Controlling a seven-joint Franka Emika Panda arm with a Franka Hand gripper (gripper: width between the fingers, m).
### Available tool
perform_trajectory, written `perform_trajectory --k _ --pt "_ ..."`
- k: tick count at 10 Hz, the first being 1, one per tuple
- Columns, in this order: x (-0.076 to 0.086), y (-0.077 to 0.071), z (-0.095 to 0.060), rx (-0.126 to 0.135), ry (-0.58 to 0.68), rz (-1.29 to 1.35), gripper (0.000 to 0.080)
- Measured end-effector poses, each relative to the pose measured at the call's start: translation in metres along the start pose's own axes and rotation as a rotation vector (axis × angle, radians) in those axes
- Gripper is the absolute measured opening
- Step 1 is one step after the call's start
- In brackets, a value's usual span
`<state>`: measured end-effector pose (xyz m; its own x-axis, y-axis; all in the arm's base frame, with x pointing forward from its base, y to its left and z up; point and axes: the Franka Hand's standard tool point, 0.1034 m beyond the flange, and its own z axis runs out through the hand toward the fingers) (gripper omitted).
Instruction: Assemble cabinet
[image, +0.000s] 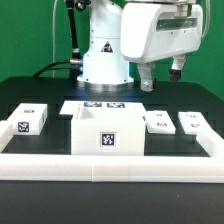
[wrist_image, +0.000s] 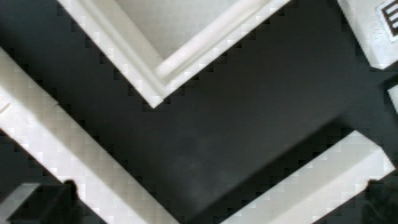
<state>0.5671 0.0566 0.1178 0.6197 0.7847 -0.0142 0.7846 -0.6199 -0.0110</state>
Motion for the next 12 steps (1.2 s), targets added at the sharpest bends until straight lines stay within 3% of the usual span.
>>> perform_trajectory --k 5,6,7,8,10,12 --pt "0.000 0.000 0.000 0.000 0.000 0.000 0.0798" --pt "0.000 0.001 0.002 -0.010 0.011 -0.027 0.0798" --pt "-0.007 0.000 0.011 -0.048 0.048 -0.118 0.0798" --pt "-0.022 -0.001 0.019 -0.039 0.041 -0.166 0.0798" --pt "-0.038 0.006 0.025 -0.043 0.033 -0.357 0.0798" --pt "-0.040 0.007 0.027 -0.059 0.016 -0.454 0.0798"
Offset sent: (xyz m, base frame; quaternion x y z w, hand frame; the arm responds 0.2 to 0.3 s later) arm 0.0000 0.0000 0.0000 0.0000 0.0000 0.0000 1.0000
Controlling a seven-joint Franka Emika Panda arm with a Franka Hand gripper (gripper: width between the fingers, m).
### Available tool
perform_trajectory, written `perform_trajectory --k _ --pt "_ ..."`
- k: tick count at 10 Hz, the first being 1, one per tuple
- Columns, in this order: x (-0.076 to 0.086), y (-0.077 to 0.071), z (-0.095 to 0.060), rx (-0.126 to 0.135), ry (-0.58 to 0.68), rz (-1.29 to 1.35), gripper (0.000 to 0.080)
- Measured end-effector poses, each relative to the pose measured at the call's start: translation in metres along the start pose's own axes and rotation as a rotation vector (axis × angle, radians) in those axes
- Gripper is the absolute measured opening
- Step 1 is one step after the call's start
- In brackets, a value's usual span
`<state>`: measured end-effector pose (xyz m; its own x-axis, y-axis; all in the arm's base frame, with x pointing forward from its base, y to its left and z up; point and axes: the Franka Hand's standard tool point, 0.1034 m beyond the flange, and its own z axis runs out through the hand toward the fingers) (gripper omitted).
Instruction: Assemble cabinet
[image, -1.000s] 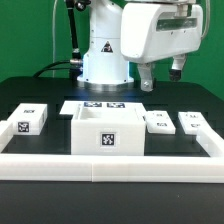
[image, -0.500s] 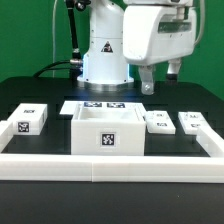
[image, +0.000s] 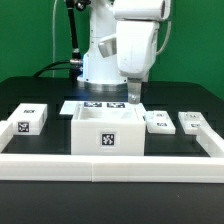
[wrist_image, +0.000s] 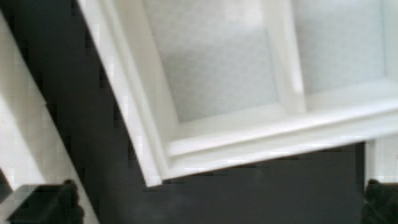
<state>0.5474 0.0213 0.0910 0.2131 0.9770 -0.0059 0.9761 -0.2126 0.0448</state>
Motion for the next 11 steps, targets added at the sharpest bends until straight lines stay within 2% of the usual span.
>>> perform_trajectory --k 3,4,5,6,10,11 --pt "0.000 0.000 0.000 0.000 0.000 0.001 0.0798" --pt "-0.002 0.000 0.001 -0.005 0.000 -0.031 0.0798" --pt "-0.006 -0.001 0.004 -0.028 0.006 -0.115 0.0798" --pt "-0.011 -0.006 0.008 -0.026 0.007 -0.151 0.0798" --pt "-0.012 -0.009 0.009 -0.023 0.007 -0.146 0.0798" --pt "-0.013 -0.017 0.011 -0.015 0.005 -0.148 0.0798"
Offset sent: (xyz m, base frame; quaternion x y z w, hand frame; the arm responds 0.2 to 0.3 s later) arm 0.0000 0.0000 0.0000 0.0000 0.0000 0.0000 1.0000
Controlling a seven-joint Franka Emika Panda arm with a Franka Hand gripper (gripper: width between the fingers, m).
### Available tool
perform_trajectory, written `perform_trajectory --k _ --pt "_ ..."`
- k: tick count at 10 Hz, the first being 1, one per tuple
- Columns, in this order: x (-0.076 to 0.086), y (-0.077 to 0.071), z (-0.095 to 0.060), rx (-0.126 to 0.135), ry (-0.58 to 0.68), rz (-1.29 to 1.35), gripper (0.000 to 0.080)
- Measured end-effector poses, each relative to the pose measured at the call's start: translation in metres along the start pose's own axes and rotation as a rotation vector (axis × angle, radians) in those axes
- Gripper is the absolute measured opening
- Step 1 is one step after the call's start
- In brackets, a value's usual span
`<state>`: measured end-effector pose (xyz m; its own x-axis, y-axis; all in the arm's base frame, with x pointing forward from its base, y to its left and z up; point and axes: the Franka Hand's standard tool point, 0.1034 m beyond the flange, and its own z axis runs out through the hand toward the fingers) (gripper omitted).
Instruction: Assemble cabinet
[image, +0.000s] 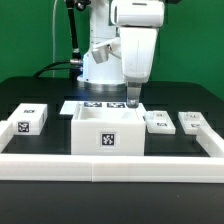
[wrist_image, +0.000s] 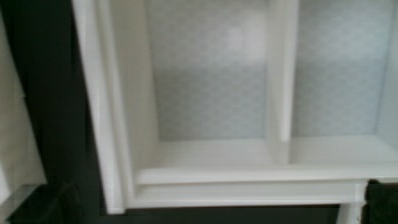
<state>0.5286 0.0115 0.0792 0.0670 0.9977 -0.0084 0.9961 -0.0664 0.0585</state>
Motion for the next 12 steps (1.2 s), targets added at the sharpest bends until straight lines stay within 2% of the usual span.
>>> perform_trajectory --k 2,4,7,9,12 --pt "-0.001 -0.011 0.003 0.011 -0.001 -0.002 0.0798" --pt "-0.006 -0.039 0.008 0.023 0.000 0.002 0.0798" --pt "-0.008 -0.067 0.013 0.041 0.000 0.002 0.0798" --pt "-0.009 -0.078 0.019 0.050 0.002 0.003 0.0798" --pt "-0.008 -0.085 0.031 0.070 0.005 0.004 0.0798"
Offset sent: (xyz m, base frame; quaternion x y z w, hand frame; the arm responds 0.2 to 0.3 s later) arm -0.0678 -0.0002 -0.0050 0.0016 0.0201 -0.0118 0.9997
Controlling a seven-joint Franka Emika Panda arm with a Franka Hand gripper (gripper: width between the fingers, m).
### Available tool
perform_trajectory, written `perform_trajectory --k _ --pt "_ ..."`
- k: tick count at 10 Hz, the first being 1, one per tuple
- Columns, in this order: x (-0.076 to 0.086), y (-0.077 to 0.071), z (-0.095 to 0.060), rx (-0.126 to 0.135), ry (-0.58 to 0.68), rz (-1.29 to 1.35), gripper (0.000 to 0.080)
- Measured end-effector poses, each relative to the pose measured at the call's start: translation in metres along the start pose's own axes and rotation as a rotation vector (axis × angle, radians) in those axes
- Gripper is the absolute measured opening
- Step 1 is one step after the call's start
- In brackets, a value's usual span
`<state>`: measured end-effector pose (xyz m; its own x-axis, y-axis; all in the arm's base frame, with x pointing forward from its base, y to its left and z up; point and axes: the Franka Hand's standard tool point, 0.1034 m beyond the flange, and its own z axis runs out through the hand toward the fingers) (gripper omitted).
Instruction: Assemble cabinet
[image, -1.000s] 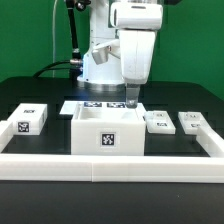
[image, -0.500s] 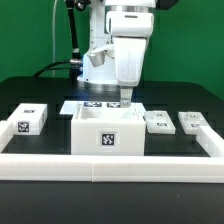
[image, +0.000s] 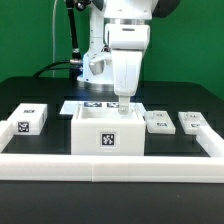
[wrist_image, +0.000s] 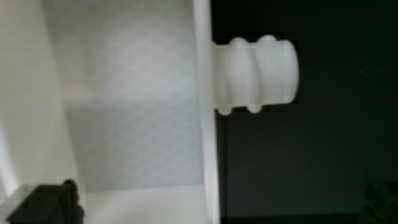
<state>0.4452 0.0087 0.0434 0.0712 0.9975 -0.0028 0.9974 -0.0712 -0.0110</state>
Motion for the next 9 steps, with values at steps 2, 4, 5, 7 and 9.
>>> perform_trajectory --k 2,4,5,7,9 --pt "0.000 -0.003 0.007 0.008 0.002 0.002 0.0798" --pt "0.001 -0.008 0.016 0.018 0.006 0.002 0.0798" --pt "0.001 -0.009 0.020 0.026 0.007 0.004 0.0798" --pt "-0.001 -0.010 0.025 0.034 0.008 0.007 0.0798" --pt "-0.001 -0.010 0.025 0.034 0.008 0.007 0.0670"
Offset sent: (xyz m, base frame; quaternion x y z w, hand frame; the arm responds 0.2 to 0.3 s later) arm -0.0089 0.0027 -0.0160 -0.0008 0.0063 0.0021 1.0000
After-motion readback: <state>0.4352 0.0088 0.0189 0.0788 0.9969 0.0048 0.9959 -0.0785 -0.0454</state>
